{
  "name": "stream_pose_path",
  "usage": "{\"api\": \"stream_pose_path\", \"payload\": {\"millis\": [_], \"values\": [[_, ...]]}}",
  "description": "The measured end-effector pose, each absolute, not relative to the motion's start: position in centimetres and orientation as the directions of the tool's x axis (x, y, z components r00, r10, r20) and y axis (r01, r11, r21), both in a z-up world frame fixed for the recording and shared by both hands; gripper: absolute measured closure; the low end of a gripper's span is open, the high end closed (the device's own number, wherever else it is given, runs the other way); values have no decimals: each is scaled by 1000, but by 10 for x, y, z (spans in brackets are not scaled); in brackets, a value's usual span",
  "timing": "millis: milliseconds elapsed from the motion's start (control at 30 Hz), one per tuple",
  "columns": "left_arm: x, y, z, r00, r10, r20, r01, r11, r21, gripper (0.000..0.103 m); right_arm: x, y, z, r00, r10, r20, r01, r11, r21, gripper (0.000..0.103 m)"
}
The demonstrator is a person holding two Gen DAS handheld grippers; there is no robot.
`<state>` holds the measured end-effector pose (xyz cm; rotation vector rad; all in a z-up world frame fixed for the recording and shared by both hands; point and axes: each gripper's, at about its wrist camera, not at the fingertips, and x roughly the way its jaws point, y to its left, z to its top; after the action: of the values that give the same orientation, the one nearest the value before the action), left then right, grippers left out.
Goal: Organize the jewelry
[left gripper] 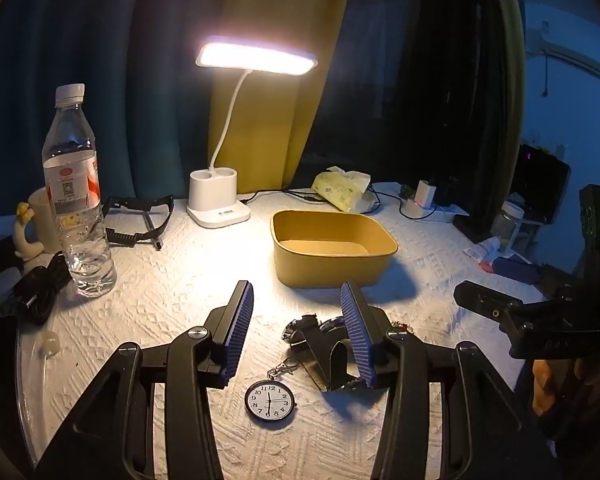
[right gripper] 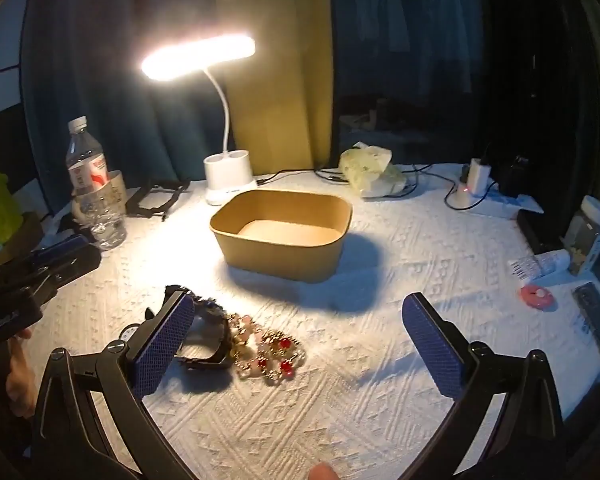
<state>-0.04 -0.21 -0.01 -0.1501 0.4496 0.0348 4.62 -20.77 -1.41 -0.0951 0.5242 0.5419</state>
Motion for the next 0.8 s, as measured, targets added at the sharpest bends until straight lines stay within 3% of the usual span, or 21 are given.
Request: {"api": "stream_pose_path", "payload": {"millis": [800], "values": [[7,-7,-4,889,-15,-458,-55,989,-138,55,57,-204,-16,734,478,-483,-517,854,59,0]]}}
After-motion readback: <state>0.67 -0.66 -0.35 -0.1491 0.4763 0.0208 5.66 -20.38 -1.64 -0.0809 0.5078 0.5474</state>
